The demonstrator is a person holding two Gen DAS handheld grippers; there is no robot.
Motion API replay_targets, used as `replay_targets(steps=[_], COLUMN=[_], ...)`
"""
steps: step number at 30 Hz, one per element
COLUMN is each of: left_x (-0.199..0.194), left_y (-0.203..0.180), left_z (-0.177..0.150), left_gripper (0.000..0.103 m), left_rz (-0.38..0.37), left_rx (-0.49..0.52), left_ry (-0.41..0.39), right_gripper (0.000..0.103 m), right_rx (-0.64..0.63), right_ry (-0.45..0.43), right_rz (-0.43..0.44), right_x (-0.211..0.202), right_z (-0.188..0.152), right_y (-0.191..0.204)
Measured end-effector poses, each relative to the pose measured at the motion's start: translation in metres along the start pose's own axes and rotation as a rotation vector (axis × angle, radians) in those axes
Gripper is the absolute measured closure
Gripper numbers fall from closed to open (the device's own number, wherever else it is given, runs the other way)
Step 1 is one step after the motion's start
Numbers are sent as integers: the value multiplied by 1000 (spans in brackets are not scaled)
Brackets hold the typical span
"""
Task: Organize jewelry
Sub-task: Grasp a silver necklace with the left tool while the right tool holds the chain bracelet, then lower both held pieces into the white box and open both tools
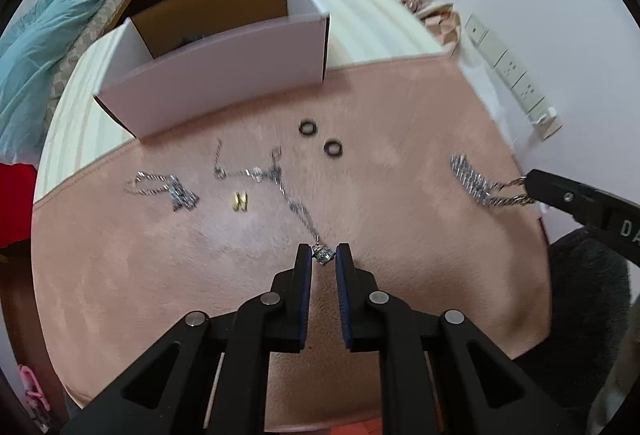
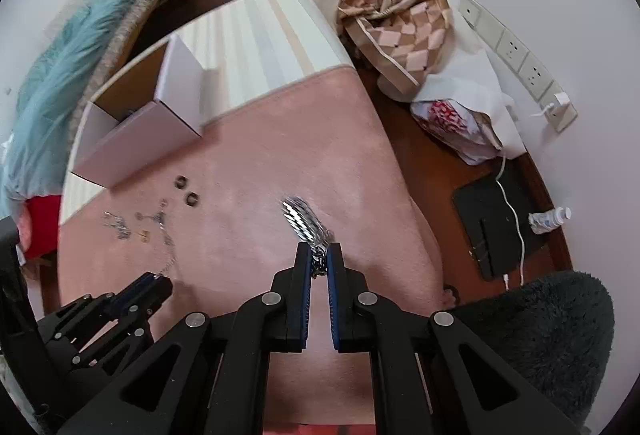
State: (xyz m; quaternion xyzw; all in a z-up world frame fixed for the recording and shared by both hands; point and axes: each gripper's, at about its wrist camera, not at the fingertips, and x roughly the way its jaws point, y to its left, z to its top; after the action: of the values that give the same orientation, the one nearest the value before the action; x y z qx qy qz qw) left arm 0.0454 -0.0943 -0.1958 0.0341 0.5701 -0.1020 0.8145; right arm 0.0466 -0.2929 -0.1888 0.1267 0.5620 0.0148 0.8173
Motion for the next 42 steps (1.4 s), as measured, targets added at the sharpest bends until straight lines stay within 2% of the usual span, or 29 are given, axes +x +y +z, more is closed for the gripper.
replay_targets(steps=[6, 14, 20, 24, 28, 35, 38, 42], left_x=[-49, -116, -149, -143, -119, -70, -57, -47], left_y=[19, 54, 83, 102, 119, 144, 154, 162], left_z=[29, 82, 133, 162, 180, 188, 186, 184], left_gripper=[94, 94, 94, 94, 94, 94, 93, 92], left_rz=[-80, -144, -135, -97, -80, -53, -54, -19], left_rx=[-40, -87, -82, -82, -101, -146, -179, -217], left_ry=[-81, -209, -279, -276, -233, -131, -99, -64], right_gripper=[95, 95, 95, 95, 95, 95, 95, 95], right_rx=[-11, -86, -180, -224, -248, -275, -293, -286], right_ry=[-41, -104, -154, -140, -81, 41, 80, 121], right_rz=[98, 237, 265, 267, 258, 223, 217, 233], right_x=[-28, -68, -79, -68, -38, 27, 48, 69], right_z=[22, 74, 126, 155, 177, 197, 201, 209], right_y=[18, 62, 104, 130, 153, 175, 183, 193])
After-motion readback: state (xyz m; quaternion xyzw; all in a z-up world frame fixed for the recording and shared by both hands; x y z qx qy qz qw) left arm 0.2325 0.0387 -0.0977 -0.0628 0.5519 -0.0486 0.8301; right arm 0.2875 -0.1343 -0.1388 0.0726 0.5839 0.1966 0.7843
